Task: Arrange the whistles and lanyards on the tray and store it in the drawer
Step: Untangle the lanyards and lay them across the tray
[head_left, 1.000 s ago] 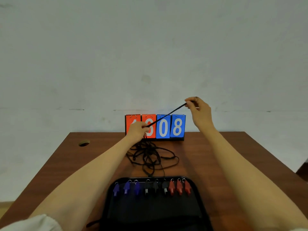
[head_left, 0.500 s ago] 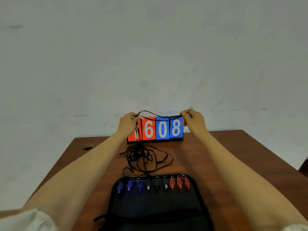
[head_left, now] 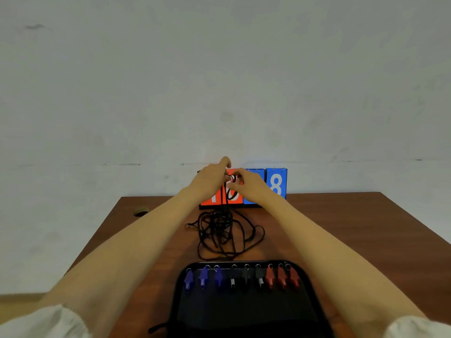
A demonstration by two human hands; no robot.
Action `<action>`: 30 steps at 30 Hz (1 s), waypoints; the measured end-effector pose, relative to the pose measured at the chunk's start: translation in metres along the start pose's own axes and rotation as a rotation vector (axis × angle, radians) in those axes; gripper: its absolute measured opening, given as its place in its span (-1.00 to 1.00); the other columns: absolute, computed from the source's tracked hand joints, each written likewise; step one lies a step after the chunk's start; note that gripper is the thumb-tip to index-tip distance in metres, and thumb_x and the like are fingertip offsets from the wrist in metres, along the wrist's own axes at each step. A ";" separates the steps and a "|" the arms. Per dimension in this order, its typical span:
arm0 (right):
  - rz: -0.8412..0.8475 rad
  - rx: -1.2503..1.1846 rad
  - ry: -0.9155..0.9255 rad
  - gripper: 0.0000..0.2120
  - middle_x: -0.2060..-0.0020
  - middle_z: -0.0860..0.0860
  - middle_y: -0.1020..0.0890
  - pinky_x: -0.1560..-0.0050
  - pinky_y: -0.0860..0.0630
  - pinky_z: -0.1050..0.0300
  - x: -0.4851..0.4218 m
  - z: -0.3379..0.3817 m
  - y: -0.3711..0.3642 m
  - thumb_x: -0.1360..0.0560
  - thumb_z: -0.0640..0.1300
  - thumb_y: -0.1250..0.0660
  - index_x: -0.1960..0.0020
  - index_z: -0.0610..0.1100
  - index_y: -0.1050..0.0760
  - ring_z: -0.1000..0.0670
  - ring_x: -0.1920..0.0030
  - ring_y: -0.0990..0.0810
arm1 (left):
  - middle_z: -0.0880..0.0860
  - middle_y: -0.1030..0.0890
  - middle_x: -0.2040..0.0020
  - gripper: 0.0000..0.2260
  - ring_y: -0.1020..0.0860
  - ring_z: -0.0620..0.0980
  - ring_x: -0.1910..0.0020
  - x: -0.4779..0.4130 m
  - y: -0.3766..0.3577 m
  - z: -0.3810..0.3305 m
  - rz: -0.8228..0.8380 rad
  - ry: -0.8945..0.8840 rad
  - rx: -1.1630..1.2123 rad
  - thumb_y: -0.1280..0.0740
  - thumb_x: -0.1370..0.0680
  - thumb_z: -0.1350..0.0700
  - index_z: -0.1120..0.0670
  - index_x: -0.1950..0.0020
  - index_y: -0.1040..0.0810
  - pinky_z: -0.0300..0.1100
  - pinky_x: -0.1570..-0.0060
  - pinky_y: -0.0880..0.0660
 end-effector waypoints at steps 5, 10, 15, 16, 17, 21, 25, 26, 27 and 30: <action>0.029 0.076 0.006 -0.75 0.09 -0.14 -0.61 -0.01 -0.49 -0.05 -0.014 -0.008 -0.007 -0.63 -0.12 -0.10 -0.08 -0.24 -0.49 -0.16 0.05 -0.58 | 0.12 -0.62 0.07 -0.88 -0.55 0.15 0.15 -0.004 -0.005 0.009 -0.040 -0.031 0.010 -0.19 -0.59 0.16 0.12 -0.11 -0.34 0.02 0.16 -0.48; -0.152 -0.080 -0.029 -0.81 0.19 -0.08 -0.55 0.29 -0.37 0.20 -0.025 -0.020 0.010 -0.61 -0.21 -0.08 0.05 -0.20 -0.46 0.04 0.32 -0.45 | 0.12 -0.60 0.02 -0.83 -0.54 0.14 0.07 0.004 -0.032 0.034 0.017 0.065 -0.069 -0.19 -0.60 0.08 0.15 -0.09 -0.46 0.02 0.08 -0.47; -0.336 -0.247 -0.099 -0.80 0.19 -0.10 -0.53 0.39 -0.27 0.26 -0.029 -0.040 0.024 -0.62 -0.23 -0.05 0.07 -0.19 -0.42 0.08 0.40 -0.35 | 0.08 -0.59 0.11 -0.82 -0.54 0.07 0.12 0.017 -0.067 0.064 0.076 0.224 0.206 -0.24 -0.59 0.01 0.10 0.09 -0.50 -0.09 0.10 -0.46; -0.340 -0.261 -0.107 -0.80 0.20 -0.10 -0.54 0.39 -0.28 0.25 -0.030 -0.044 0.024 -0.62 -0.23 -0.05 0.07 -0.19 -0.42 0.07 0.39 -0.36 | 0.05 -0.56 0.16 -0.82 -0.52 0.02 0.17 0.019 -0.073 0.065 0.109 0.241 0.279 -0.23 -0.59 -0.01 0.08 0.10 -0.47 -0.16 0.16 -0.42; -0.338 -0.278 -0.113 -0.81 0.20 -0.09 -0.54 0.38 -0.30 0.25 -0.030 -0.047 0.024 -0.62 -0.23 -0.05 0.06 -0.20 -0.42 0.06 0.38 -0.37 | 0.04 -0.53 0.19 -0.81 -0.48 -0.01 0.22 0.019 -0.078 0.065 0.135 0.259 0.341 -0.22 -0.60 -0.02 0.09 0.09 -0.43 -0.20 0.21 -0.39; -0.341 -0.367 -0.133 -0.79 0.19 -0.10 -0.56 0.27 -0.41 0.10 -0.032 -0.057 0.028 -0.63 -0.22 -0.05 0.01 -0.22 -0.45 -0.04 0.30 -0.42 | 0.00 -0.45 0.26 -0.75 -0.43 -0.05 0.32 0.017 -0.086 0.063 0.138 0.294 0.500 -0.21 -0.59 -0.09 0.08 0.06 -0.34 -0.20 0.24 -0.41; -0.396 -0.402 -0.163 -0.81 0.23 -0.03 -0.56 0.35 -0.40 0.21 -0.035 -0.063 0.038 -0.62 -0.22 -0.04 0.05 -0.20 -0.41 0.02 0.36 -0.43 | 0.03 -0.55 0.04 -0.81 -0.55 -0.05 0.11 0.009 -0.089 0.067 0.187 0.315 0.607 -0.14 -0.61 -0.04 0.03 -0.09 -0.45 -0.03 -0.16 -0.47; -0.409 -0.422 -0.165 -0.82 0.23 -0.03 -0.55 0.34 -0.41 0.22 -0.037 -0.064 0.040 -0.62 -0.23 -0.04 0.04 -0.19 -0.41 0.03 0.37 -0.43 | 0.01 -0.55 0.02 -0.80 -0.55 -0.06 0.07 0.008 -0.090 0.069 0.218 0.303 0.589 -0.14 -0.61 0.03 0.02 -0.18 -0.46 -0.06 -0.18 -0.47; -0.421 -0.444 -0.166 -0.82 0.22 -0.04 -0.55 0.33 -0.42 0.21 -0.039 -0.065 0.042 -0.62 -0.23 -0.04 0.04 -0.20 -0.41 0.04 0.37 -0.44 | 0.00 -0.55 0.01 -0.75 -0.54 -0.06 0.04 0.007 -0.091 0.071 0.253 0.272 0.524 -0.16 -0.61 0.07 0.01 -0.28 -0.43 -0.13 -0.15 -0.47; -0.436 -0.513 -0.184 -0.82 0.19 -0.08 -0.55 0.31 -0.45 0.22 -0.044 -0.066 0.047 -0.62 -0.24 -0.04 0.02 -0.20 -0.41 0.05 0.37 -0.46 | -0.04 -0.52 0.10 -0.61 -0.52 -0.06 0.05 0.005 -0.092 0.069 0.305 0.182 0.354 -0.28 -0.57 0.04 -0.02 -0.40 -0.39 -0.24 -0.07 -0.42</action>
Point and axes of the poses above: each hand's wrist, its own x-axis away from the middle knuckle, its own y-axis out of the back of the hand, z = x × y, the point moved 3 cm from there along -x, towards the middle knuckle
